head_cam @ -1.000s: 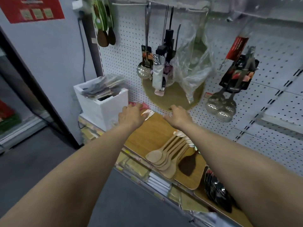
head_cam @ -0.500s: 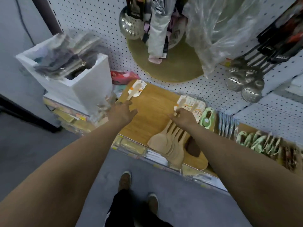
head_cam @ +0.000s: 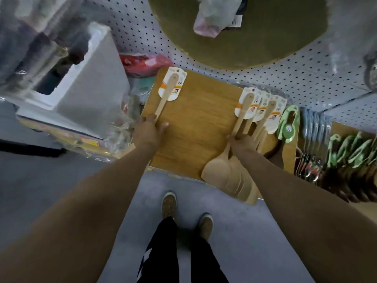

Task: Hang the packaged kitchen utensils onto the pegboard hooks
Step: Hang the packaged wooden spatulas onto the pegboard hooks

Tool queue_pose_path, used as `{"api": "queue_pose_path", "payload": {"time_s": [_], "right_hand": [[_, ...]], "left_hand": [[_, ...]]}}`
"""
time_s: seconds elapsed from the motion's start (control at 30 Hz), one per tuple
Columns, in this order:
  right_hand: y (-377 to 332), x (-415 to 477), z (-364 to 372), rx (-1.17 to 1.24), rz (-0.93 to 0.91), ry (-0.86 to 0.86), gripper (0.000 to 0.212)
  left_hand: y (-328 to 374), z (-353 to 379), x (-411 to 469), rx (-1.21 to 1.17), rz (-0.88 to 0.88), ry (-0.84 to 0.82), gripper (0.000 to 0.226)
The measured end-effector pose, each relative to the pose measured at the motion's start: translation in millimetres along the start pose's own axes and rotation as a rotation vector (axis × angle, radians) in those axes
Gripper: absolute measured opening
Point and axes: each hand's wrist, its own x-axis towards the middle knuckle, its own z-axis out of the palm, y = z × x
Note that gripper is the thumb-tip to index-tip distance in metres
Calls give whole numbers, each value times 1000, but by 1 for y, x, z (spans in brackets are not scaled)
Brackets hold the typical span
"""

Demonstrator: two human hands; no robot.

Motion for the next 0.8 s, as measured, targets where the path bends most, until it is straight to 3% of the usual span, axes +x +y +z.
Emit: {"api": "queue_pose_path", "payload": {"time_s": [0.3, 0.5, 0.63, 0.73, 0.8], "right_hand": [[-13, 35, 21, -40, 67, 135, 36], [-17, 37, 29, -78, 14, 94, 35], [-19, 28, 39, 222, 29, 4, 27], [-17, 4, 43, 579, 109, -104, 8], [-14, -12, 38, 709, 115, -148, 11]], "left_hand": [[-4, 17, 48, -102, -25, 65, 45], [1, 17, 46, -73, -42, 0, 31], [-3, 18, 30, -149, -42, -78, 33], [-1, 18, 9, -354, -94, -134, 20], [3, 19, -9, -499, -139, -159, 17]]}}
